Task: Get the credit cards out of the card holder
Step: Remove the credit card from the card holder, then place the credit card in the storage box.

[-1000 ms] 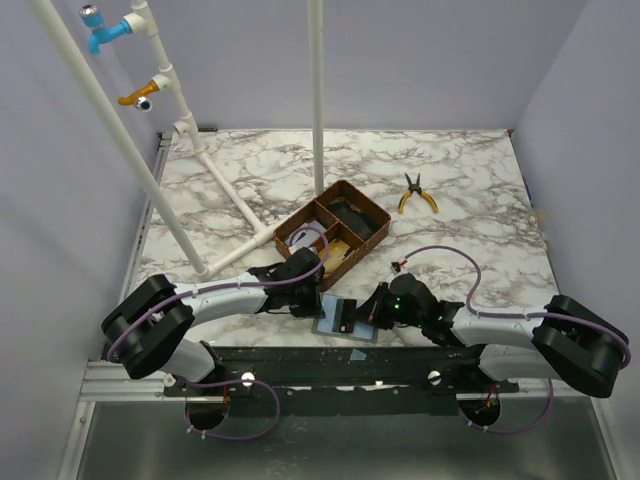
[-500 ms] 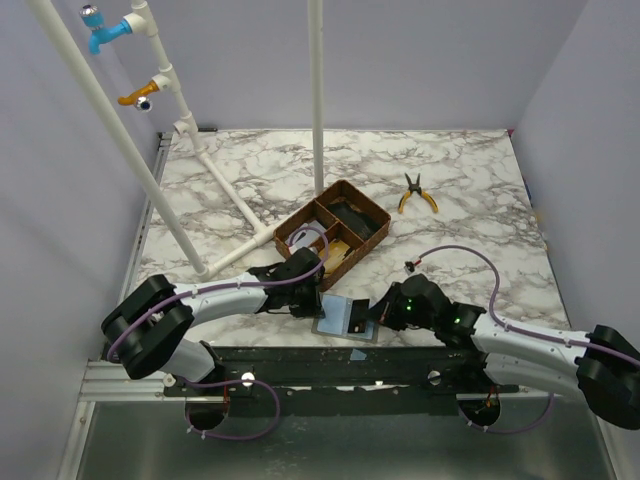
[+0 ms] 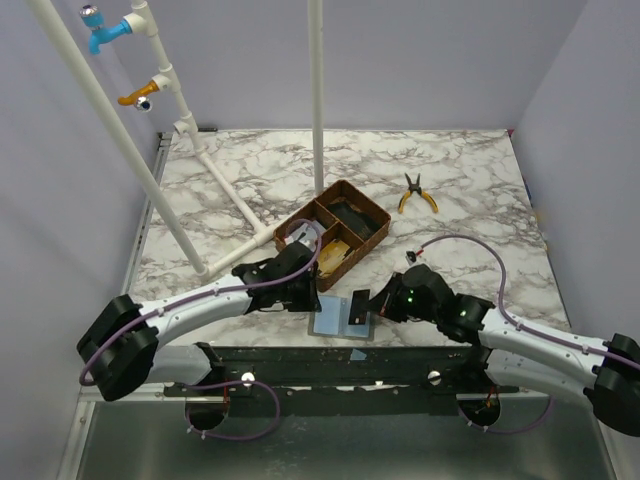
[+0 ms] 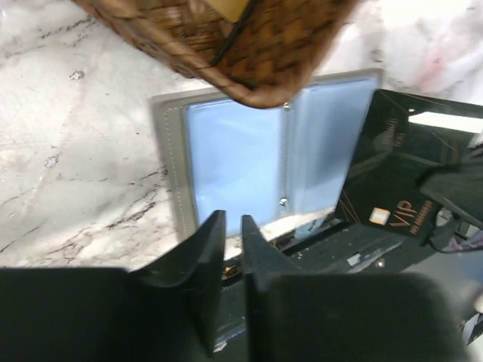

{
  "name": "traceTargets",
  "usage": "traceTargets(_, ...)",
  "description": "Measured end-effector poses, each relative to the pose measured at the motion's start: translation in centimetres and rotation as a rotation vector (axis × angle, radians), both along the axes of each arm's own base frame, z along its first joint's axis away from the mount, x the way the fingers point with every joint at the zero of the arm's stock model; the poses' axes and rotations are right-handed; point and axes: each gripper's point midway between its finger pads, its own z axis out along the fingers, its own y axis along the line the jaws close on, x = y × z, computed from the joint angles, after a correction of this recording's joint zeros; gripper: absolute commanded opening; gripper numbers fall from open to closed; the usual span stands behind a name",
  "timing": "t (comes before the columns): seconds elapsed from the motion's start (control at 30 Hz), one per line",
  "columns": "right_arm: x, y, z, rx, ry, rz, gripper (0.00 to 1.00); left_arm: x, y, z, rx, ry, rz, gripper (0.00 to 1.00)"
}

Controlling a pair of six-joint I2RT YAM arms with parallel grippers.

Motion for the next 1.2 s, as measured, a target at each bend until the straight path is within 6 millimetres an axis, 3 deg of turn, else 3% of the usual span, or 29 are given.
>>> traceTargets(0.17, 0.4, 0.2, 1.7, 0.003, -0.025, 0.003, 0.01, 0.2, -0.2, 3.7, -0.07, -0.077, -0.019, 0.64)
traceTargets(0.37, 0.7, 0.3, 2.8, 0.008, -0.046, -0.001, 0.01, 0.2, 0.3, 7.5, -0.127, -0.155, -0.028, 0.87)
traceTargets(0.53, 1.0, 0.2, 3.6, 0.0, -0.055, -0.012, 0.01, 0.4, 0.6, 9.1, -0.134, -0.192, -0.029, 0.91)
traceTargets(0.7, 2.8, 0.7, 6.4, 0.003, -0.105, -0.036, 0.01, 0.4, 1.2, 9.9, -0.134, -0.209, -0.027, 0.92)
traceTargets(0.83, 6.2, 0.7, 7.8, -0.024, -0.135, -0.083, 0.01, 0.5, 1.5, 10.2, -0.133, -0.222, -0.023, 0.92)
traceTargets(1.2, 17.8, -2.7, 7.2, -0.137, -0.124, -0.214, 0.01, 0.3, 1.9, 10.8, -0.148, -0.24, -0.017, 0.92)
